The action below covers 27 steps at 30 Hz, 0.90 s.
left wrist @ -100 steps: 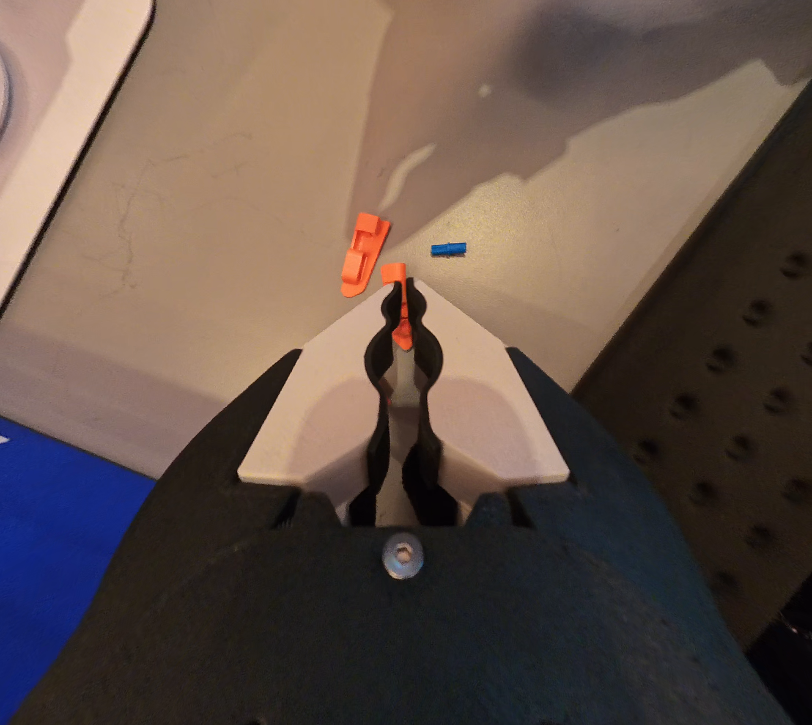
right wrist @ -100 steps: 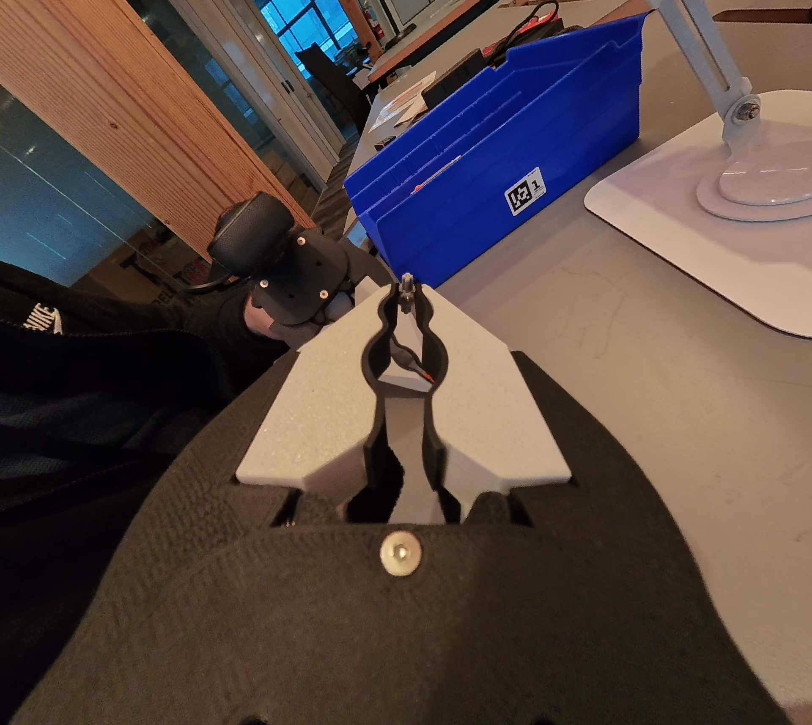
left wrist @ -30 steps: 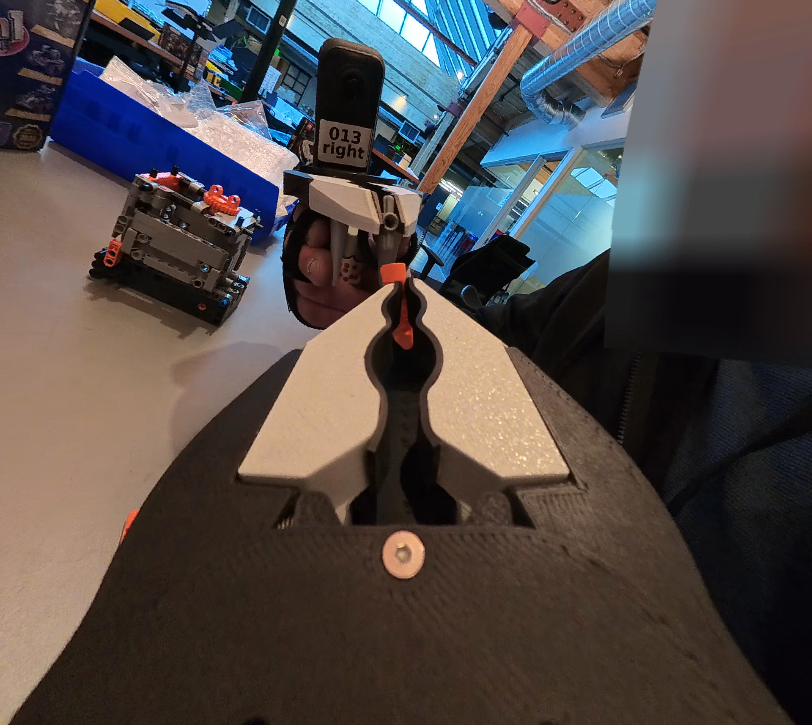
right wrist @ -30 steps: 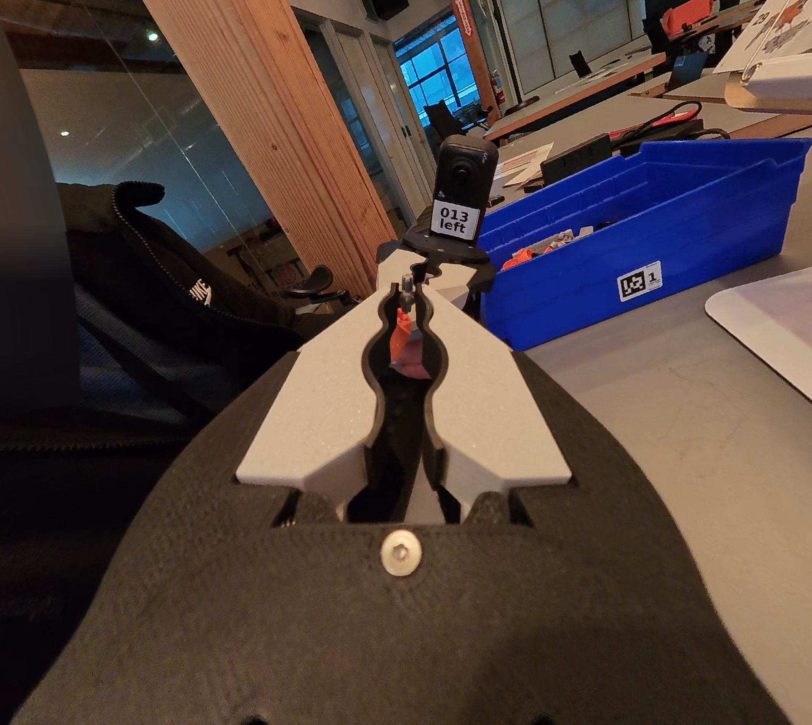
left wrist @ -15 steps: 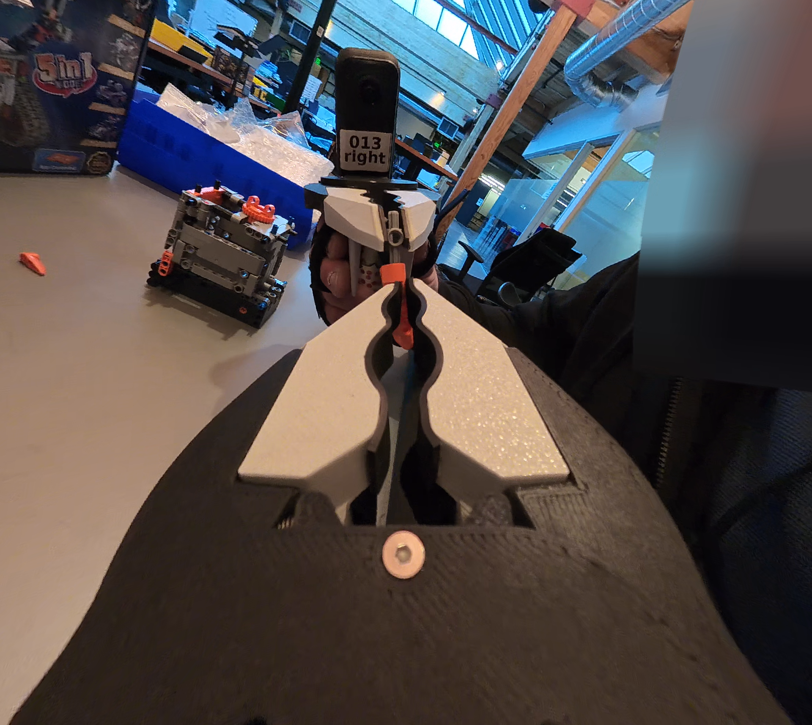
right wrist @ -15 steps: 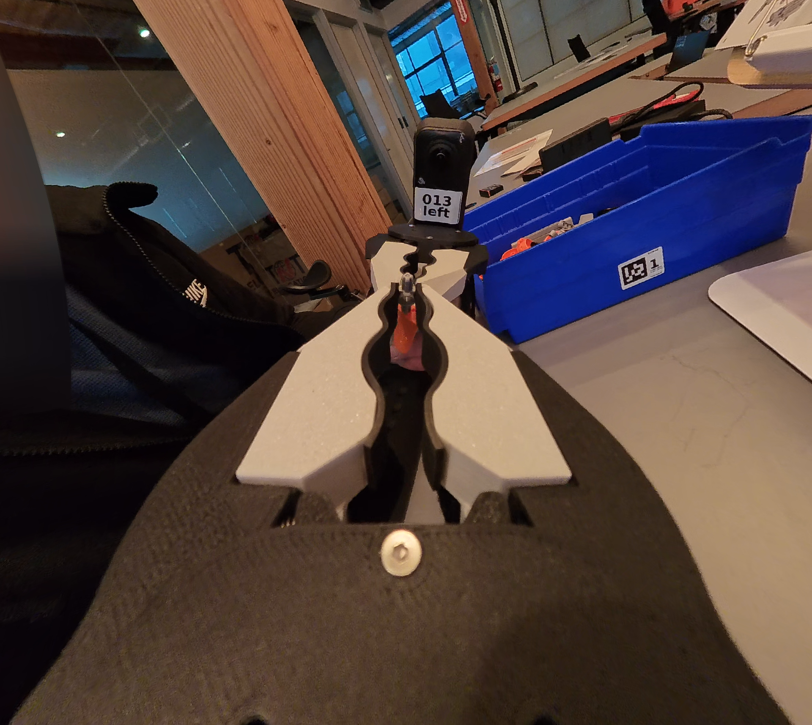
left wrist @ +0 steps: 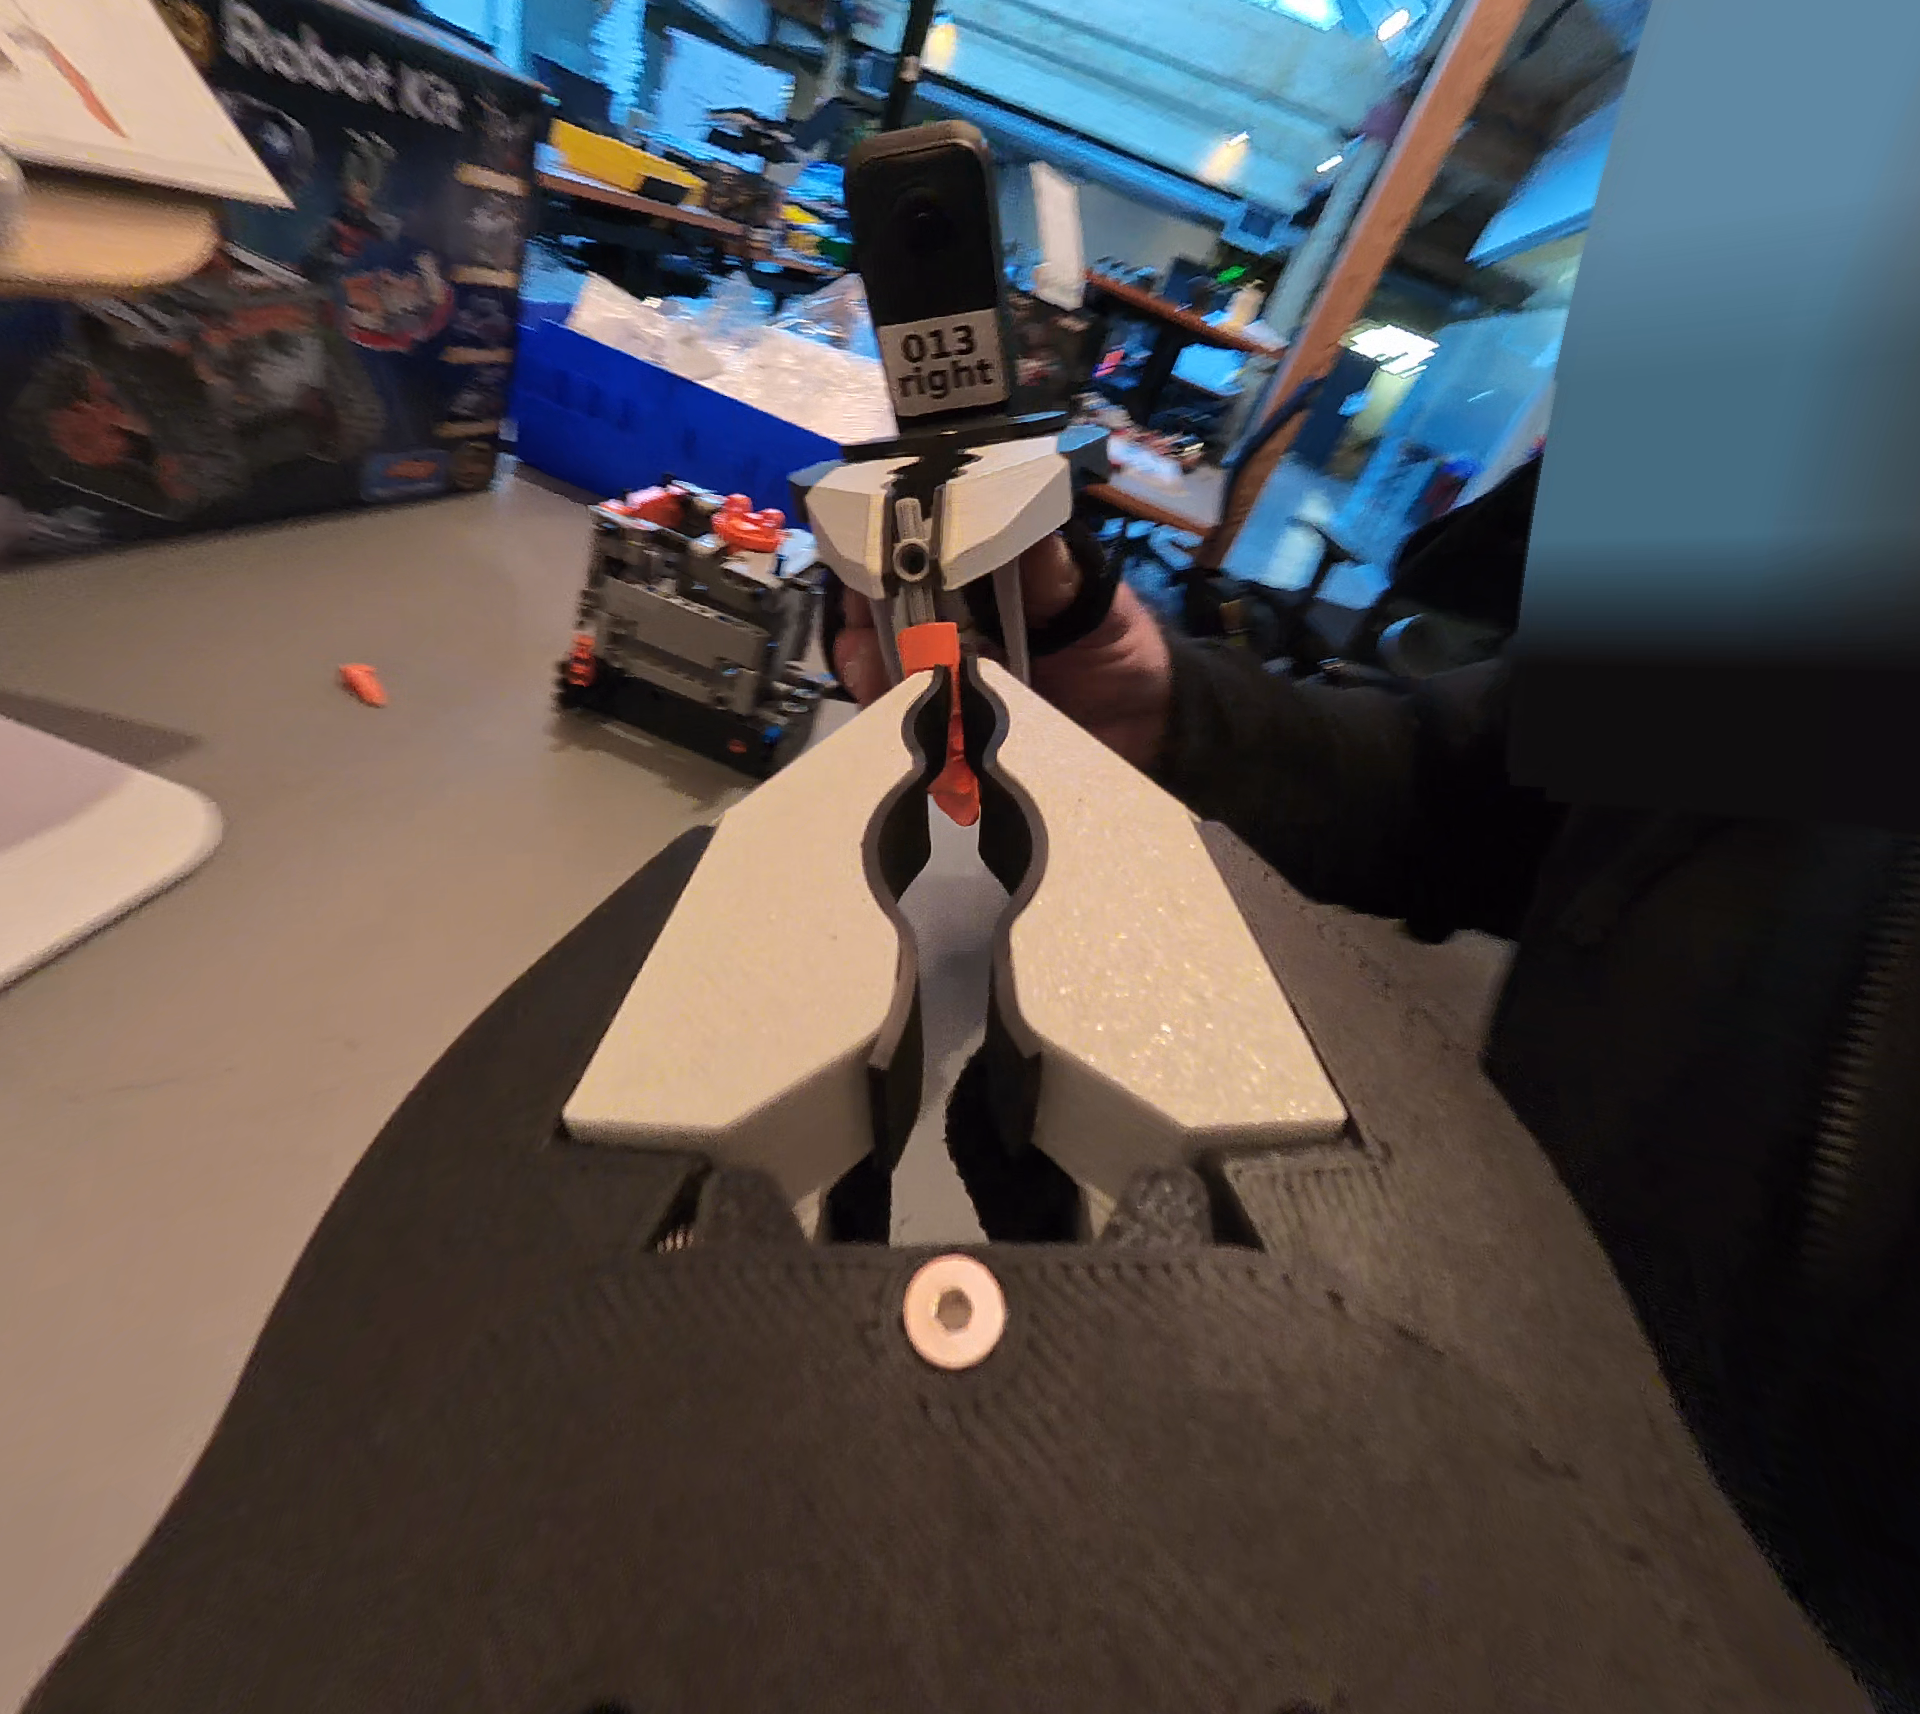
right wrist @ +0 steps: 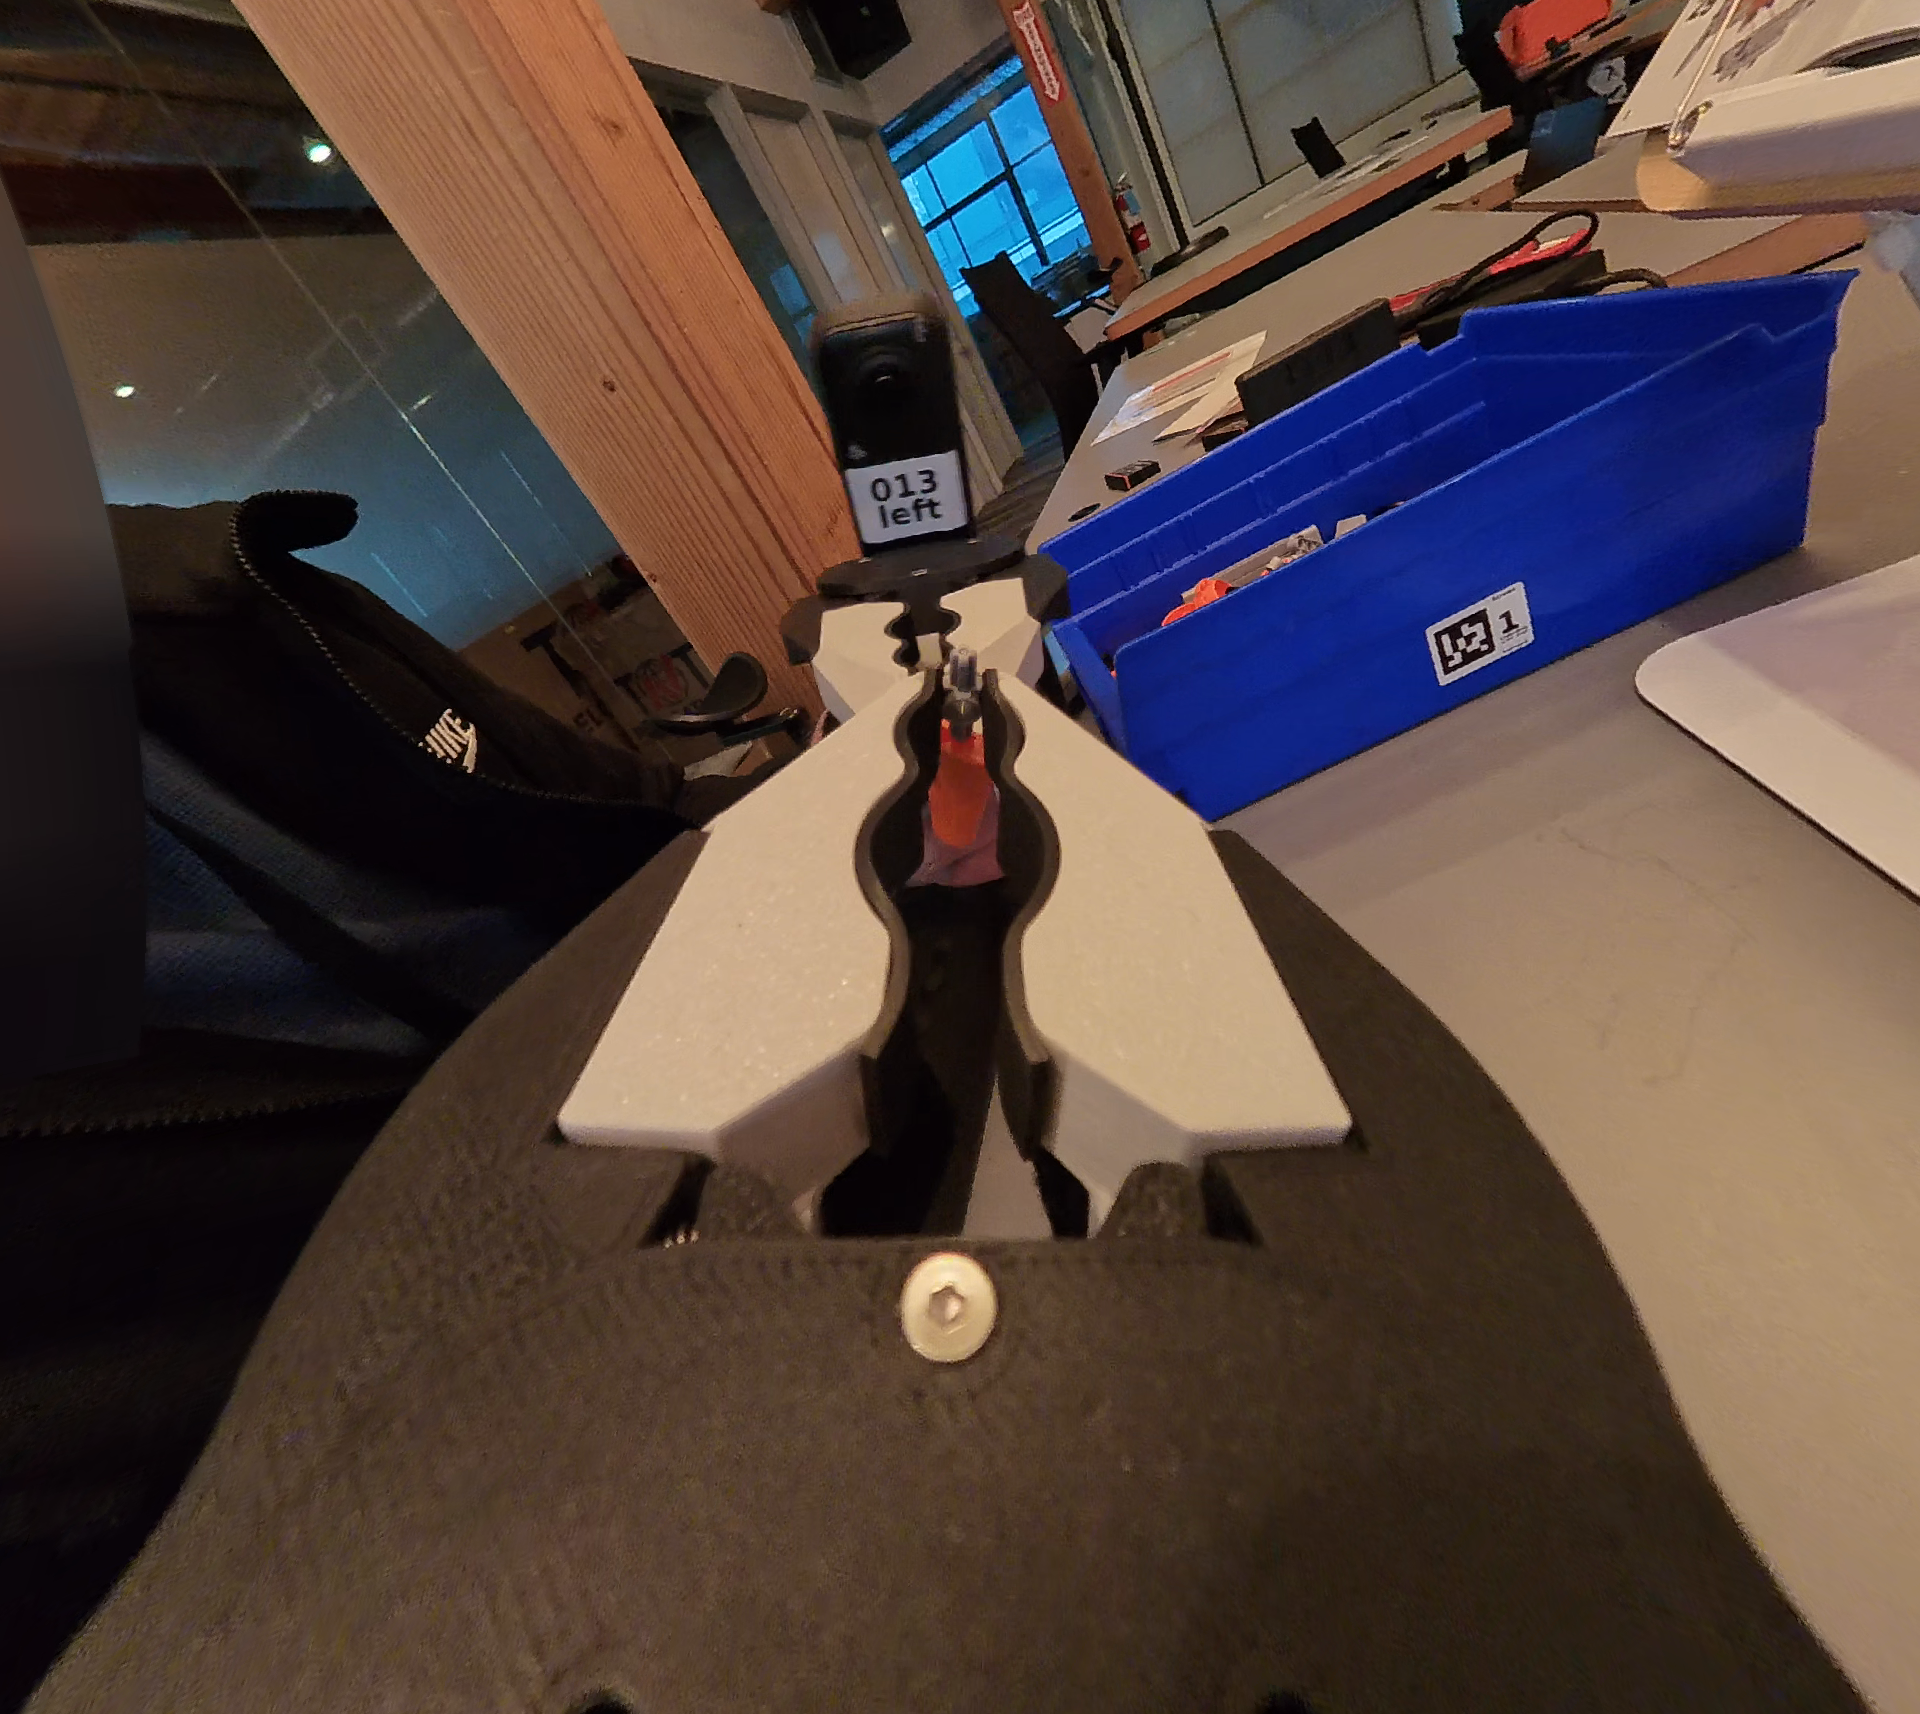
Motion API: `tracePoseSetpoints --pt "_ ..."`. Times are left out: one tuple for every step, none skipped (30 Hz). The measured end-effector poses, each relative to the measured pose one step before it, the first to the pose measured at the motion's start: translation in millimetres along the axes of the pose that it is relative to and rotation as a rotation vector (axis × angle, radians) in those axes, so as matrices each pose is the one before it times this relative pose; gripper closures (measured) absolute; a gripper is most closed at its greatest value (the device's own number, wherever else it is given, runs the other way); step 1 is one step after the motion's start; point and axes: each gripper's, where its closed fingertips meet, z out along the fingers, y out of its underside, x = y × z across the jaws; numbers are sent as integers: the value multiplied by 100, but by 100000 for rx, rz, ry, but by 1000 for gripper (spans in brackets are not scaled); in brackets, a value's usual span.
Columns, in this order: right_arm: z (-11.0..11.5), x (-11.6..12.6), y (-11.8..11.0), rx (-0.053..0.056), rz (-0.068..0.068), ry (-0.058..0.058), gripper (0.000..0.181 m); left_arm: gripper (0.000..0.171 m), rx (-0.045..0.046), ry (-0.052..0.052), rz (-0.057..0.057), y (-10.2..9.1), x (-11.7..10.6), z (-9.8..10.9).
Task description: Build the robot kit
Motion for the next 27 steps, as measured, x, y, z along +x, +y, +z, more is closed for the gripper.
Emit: tracePoseSetpoints --pt "-36 64 -74 513 293 532 177 171 -519 -3010 2851 -22 -111 65" --pt "-31 90 -49 417 165 642 176 171 -646 -3137 2681 -7 -146 56" --pt "-37 85 -49 384 111 524 176 171 -623 -3064 2822 -2 -140 59" --pt "-40 64 -48 323 -41 502 176 171 -539 -2909 2885 -8 -121 59" --pt "-30 48 -56 322 -272 447 176 171 -541 -2639 2566 -17 -91 57" --pt "-35 21 -58 219 -403 430 177 171 -504 -2088 2062 -19 -68 57" --pt "-37 26 -49 218 -405 428 177 171 -302 -1669 1782 -28 -15 57" --pt "-22 55 -49 240 -423 650 177 171 -164 -1621 1501 -40 -46 31" --pt "-12 73 -27 244 -483 887 177 171 -321 -1709 1051 -15 -128 13" --pt "17 28 -11 160 -332 498 177 171 -526 -2142 660 -4 -247 76" --pt "-3 9 -52 441 -171 316 177 171 -349 -949 803 9 -29 70" --pt "-37 70 -57 495 -479 709 177 171 -80 -1355 596 -65 -59 34" --pt "-29 124 -17 253 -1005 890 177 171 -612 -1909 1180 -7 -76 46" --pt "-37 138 -5 413 -450 667 177 171 -949 -2416 1951 35 -113 81" --pt "-23 55 -78 999 190 88 177 171 -342 -1905 1372 -62 -150 76" --pt "-6 7 -104 1115 487 69 177 171 228 -1237 436 -120 -38 63" --pt "27 6 -53 653 -12 456 177 171 153 -466 -306 -66 15 79" --pt "35 -2 -20 317 -300 481 177 171 83 -381 -86 -35 2 56" --pt "14 -37 -32 315 -278 264 177 171 86 -415 138 -20 -76 -15" --pt "-2 -18 -33 291 -782 284 177 171 213 -89 -544 -71 -38 -4" --pt "-23 78 5 -101 -115 406 177 171 -292 -266 -729 7 -103 61" --pt "-50 84 -17 152 544 77 177 171 238 -453 -230 -36 -44 45" --pt "-42 41 -41 633 721 -252 177 171 392 -340 -421 -18 -17 59" --pt "-11 -1 -71 931 775 -526 177 171 455 -255 -173 -28 29 14" --pt "-10 21 -39 602 764 -299 177 171 151 -491 217 -53 9 -11" --pt "-16 1 -41 304 412 -300 177 171 162 -443 330 -61 -39 16" --pt "-33 2 -39 169 77 -196 177 171 120 -318 -9 -35 -15 3"
